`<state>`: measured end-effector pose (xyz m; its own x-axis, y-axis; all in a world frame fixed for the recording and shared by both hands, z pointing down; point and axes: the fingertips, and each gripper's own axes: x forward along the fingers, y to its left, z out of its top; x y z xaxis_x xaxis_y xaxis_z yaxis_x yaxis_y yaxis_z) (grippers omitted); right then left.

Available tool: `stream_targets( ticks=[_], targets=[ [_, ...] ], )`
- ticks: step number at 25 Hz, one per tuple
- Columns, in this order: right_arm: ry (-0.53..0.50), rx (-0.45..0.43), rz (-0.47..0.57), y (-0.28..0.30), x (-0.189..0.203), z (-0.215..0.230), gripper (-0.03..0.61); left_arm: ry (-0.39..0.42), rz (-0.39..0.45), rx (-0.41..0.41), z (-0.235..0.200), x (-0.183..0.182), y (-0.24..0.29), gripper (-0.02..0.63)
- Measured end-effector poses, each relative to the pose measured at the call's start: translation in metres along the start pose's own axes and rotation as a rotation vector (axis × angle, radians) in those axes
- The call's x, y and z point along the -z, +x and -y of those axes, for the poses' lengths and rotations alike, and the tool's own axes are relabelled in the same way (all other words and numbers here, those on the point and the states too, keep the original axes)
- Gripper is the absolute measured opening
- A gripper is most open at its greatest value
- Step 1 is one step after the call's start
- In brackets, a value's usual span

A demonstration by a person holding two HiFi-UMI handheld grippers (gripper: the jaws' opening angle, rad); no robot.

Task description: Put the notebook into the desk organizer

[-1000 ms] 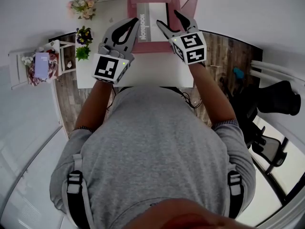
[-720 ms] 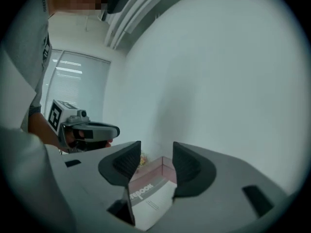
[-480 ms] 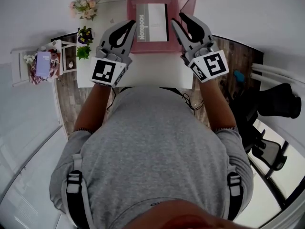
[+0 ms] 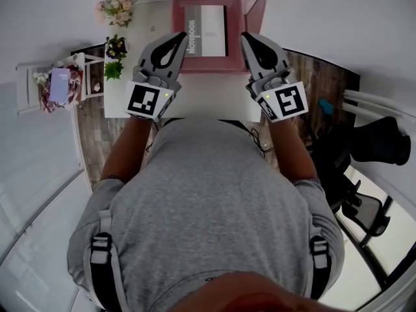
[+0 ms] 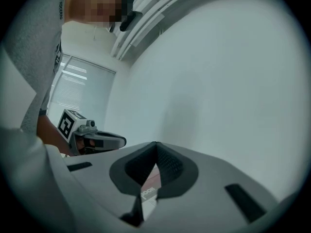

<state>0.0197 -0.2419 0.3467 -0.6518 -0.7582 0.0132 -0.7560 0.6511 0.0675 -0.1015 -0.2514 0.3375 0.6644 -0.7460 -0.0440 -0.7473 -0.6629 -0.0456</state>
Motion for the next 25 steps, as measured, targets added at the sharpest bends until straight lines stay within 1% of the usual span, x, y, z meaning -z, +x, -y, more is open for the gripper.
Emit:
stream_targets(
  ticks=[12,15,19,25],
  targets=[
    [-0.004,-0.039,-0.011,0.000,0.004,-0.007,0.008,-0.001,-0.025,-0.001,0.006,0.008,0.003,0.020],
    [0.000,-0.037,0.003,0.002,0.000,-0.009,0.008,-0.005,-0.029,-0.007,0.005,0.010,0.001,0.020],
    [-0.006,-0.041,-0.021,0.000,0.007,-0.008,0.008,-0.007,-0.027,-0.007,0.006,0.011,-0.001,0.020],
    [-0.003,-0.023,-0.021,-0.001,0.008,-0.002,0.008,-0.007,-0.020,-0.006,0.006,0.009,0.002,0.020]
  ],
)
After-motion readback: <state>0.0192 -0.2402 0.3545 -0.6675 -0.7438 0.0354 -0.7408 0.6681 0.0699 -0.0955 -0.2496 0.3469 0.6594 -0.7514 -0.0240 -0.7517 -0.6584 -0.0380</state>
